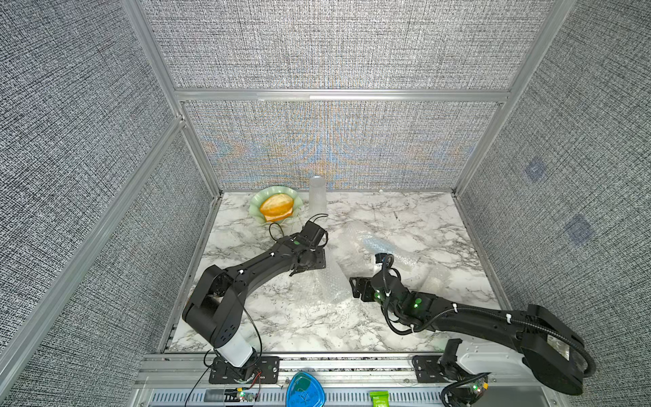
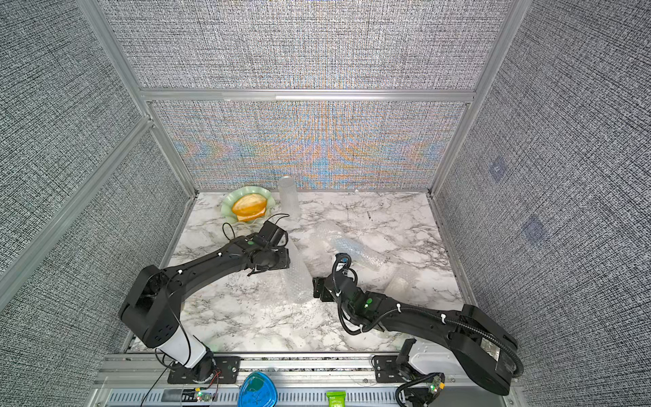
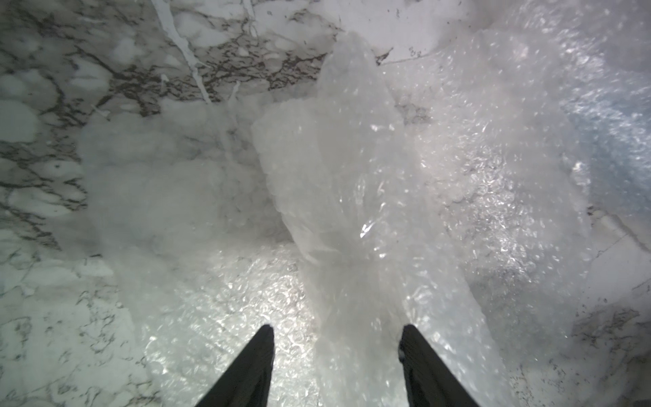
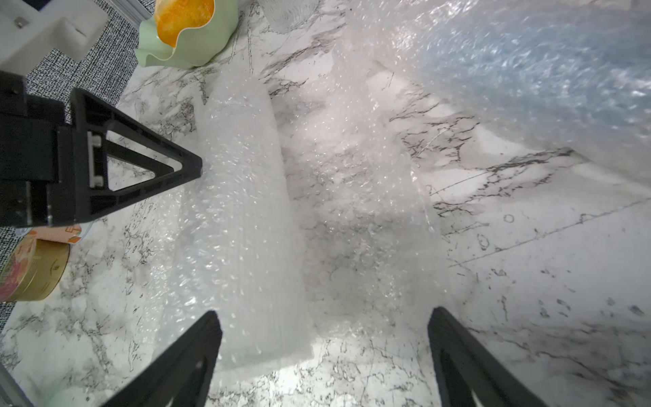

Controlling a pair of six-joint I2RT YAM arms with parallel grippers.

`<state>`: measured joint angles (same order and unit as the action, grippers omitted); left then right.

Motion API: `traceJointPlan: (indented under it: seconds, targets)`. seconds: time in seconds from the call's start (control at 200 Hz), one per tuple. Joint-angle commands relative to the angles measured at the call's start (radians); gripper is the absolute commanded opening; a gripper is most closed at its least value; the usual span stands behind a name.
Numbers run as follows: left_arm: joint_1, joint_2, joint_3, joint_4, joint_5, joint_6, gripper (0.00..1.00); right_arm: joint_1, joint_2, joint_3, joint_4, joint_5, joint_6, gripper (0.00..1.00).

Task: Unwrap the vase from the bubble wrap
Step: Unwrap the bubble wrap.

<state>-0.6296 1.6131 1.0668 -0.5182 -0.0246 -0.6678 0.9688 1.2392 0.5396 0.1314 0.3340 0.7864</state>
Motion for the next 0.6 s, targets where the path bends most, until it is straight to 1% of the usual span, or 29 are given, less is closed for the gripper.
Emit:
traceJointPlan:
  seconds: [0.0, 0.155, 0.37, 0.595]
  targets:
    - [0.018, -0.029, -0.048, -0.043, 0.009, -0.026, 0.58, 0.001, 0.015, 0.012, 0.015, -0.04, -0.008, 0.88]
    - [0.056, -0.072, -0.111, -0.009, 0.03, -0.037, 0.57, 0.002, 0.037, 0.037, 0.033, -0.105, -0.017, 0.91]
    - [0.096, -0.09, -0.178, 0.037, 0.077, -0.04, 0.56, 0.018, 0.089, 0.058, 0.089, -0.181, -0.02, 0.93]
    - [0.119, -0.096, -0.208, 0.061, 0.096, -0.035, 0.56, 0.068, 0.178, 0.094, 0.152, -0.203, -0.013, 0.94]
